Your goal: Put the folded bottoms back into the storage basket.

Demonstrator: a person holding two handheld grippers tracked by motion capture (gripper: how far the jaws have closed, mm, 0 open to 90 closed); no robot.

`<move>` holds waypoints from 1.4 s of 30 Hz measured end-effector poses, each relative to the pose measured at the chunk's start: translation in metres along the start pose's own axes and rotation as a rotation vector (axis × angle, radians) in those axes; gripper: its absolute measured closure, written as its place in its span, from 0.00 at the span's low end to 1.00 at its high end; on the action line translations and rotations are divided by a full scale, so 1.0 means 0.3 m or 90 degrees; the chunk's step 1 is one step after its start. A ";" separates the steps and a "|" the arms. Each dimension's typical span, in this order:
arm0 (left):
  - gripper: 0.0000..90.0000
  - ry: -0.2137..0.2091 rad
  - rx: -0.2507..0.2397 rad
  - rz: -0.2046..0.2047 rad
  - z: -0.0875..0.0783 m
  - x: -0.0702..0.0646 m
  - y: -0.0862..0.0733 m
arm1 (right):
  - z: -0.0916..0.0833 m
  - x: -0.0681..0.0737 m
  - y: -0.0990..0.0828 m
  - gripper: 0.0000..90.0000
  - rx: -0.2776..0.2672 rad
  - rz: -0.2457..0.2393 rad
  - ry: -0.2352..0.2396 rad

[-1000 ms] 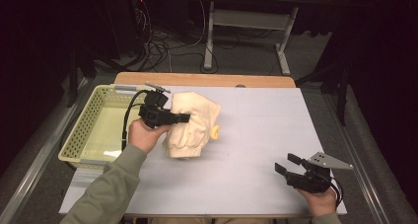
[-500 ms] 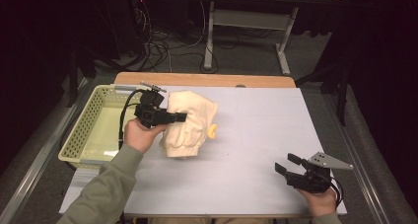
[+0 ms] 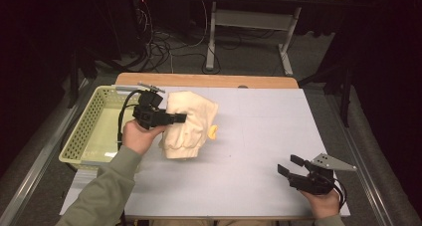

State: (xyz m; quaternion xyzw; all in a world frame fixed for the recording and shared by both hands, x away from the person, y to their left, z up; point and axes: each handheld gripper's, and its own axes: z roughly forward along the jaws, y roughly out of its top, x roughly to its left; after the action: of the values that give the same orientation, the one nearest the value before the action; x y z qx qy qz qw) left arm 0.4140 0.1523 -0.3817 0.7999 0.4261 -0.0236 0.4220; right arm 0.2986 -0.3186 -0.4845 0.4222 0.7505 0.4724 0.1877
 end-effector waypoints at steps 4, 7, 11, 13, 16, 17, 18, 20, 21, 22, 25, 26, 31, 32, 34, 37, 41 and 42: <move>0.70 0.001 -0.002 0.001 -0.007 0.000 -0.002 | 0.000 0.000 0.000 0.37 0.000 0.000 0.000; 0.70 0.001 -0.003 0.000 -0.011 -0.001 -0.003 | 0.000 0.000 0.000 0.37 0.000 0.000 0.000; 0.70 0.000 -0.004 0.001 -0.017 0.000 -0.004 | 0.000 0.000 0.000 0.37 0.000 0.000 0.000; 0.70 0.000 -0.006 0.001 -0.021 -0.001 -0.005 | 0.000 0.000 0.000 0.37 0.000 -0.001 0.000; 0.70 -0.001 -0.010 0.001 -0.029 -0.002 -0.008 | 0.000 0.000 0.000 0.37 0.000 -0.001 0.000; 0.70 -0.001 -0.011 0.001 -0.032 -0.002 -0.009 | 0.000 0.000 0.000 0.37 0.000 -0.001 0.000; 0.70 -0.001 -0.012 0.001 -0.035 -0.001 -0.009 | 0.000 0.000 0.000 0.37 0.000 -0.001 0.000; 0.70 0.001 -0.011 0.001 -0.042 0.002 -0.011 | 0.000 0.001 0.000 0.37 0.001 -0.001 0.000; 0.70 0.002 -0.012 0.000 -0.044 0.003 -0.012 | 0.000 0.000 0.000 0.37 0.000 -0.001 0.000; 0.70 0.003 -0.012 -0.001 -0.047 0.004 -0.014 | 0.000 0.000 0.000 0.37 0.001 -0.001 0.000; 0.70 0.004 -0.014 -0.003 -0.056 0.007 -0.017 | 0.001 0.000 0.000 0.37 0.001 -0.002 0.000; 0.70 0.004 -0.015 -0.003 -0.060 0.008 -0.018 | 0.000 0.001 0.000 0.37 0.002 -0.001 0.000; 0.70 0.010 -0.018 -0.002 -0.073 0.009 -0.023 | 0.001 0.001 0.000 0.37 0.001 -0.001 0.000; 0.70 0.012 -0.017 -0.001 -0.075 0.009 -0.024 | 0.000 0.001 0.000 0.37 0.001 -0.002 0.000; 0.70 0.015 -0.017 0.000 -0.076 0.009 -0.025 | 0.000 0.001 0.000 0.37 0.001 -0.002 0.000; 0.70 0.017 -0.016 0.000 -0.083 0.011 -0.028 | 0.000 0.001 0.000 0.37 0.002 -0.002 0.001; 0.70 0.017 -0.019 -0.002 -0.096 0.015 -0.033 | 0.001 0.001 0.000 0.37 0.003 -0.001 0.001; 0.70 0.017 -0.022 -0.004 -0.101 0.017 -0.034 | 0.001 0.001 0.000 0.37 0.003 -0.001 0.001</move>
State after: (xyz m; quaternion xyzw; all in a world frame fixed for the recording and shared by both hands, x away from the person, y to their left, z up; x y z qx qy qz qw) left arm 0.4004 0.1795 -0.3710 0.7914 0.4345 -0.0065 0.4300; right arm 0.2986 -0.3182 -0.4846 0.4217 0.7522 0.4708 0.1864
